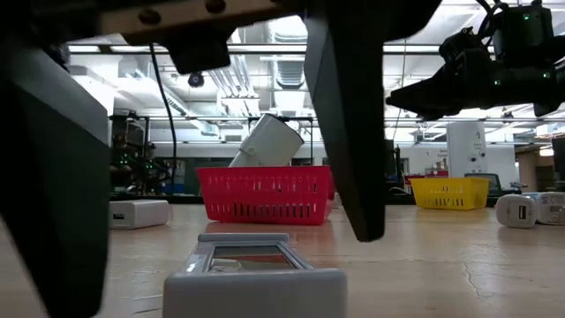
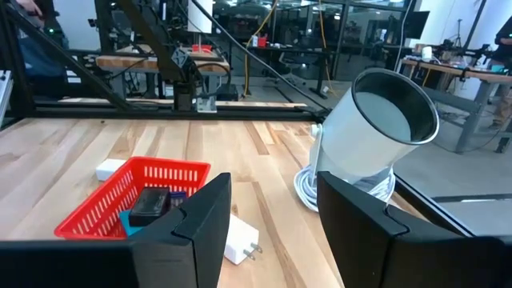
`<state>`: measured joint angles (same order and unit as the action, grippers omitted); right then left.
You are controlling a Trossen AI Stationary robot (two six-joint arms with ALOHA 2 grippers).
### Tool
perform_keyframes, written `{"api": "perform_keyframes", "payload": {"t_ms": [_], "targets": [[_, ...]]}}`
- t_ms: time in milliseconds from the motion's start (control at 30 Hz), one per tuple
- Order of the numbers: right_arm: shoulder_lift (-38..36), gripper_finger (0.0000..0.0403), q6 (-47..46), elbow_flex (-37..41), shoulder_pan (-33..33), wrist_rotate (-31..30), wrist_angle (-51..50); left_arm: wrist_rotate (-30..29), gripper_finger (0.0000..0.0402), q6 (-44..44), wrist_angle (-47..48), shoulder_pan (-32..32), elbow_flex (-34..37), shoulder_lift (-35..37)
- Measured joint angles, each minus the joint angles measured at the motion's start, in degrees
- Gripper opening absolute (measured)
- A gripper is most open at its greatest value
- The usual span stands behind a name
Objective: Pick & Place Office items
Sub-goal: Put the left white digital clock into the red basket
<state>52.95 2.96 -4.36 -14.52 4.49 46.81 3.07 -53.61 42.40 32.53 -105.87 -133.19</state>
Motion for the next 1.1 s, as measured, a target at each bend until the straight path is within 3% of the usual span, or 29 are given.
{"api": "perform_keyframes", "payload": {"t_ms": [533, 900, 1100], "targets": [[-0.02, 0.0178, 0.0, 0.0, 0.0, -0.02, 0.06, 4.59, 0.0316, 0.2, -1.46, -1.98, 1.12, -1.15], [-0.02, 0.0178, 0.0, 0.0, 0.0, 0.02, 0.09, 7.55, 0.0245, 2.81, -1.19, -2.85, 1.12, -1.77], [-0.02, 0.0178, -0.23, 0.0, 0.0, 0.09, 0.1, 8.98, 0.0181, 4.75, -1.26, -3.45, 1.21, -1.88]]}}
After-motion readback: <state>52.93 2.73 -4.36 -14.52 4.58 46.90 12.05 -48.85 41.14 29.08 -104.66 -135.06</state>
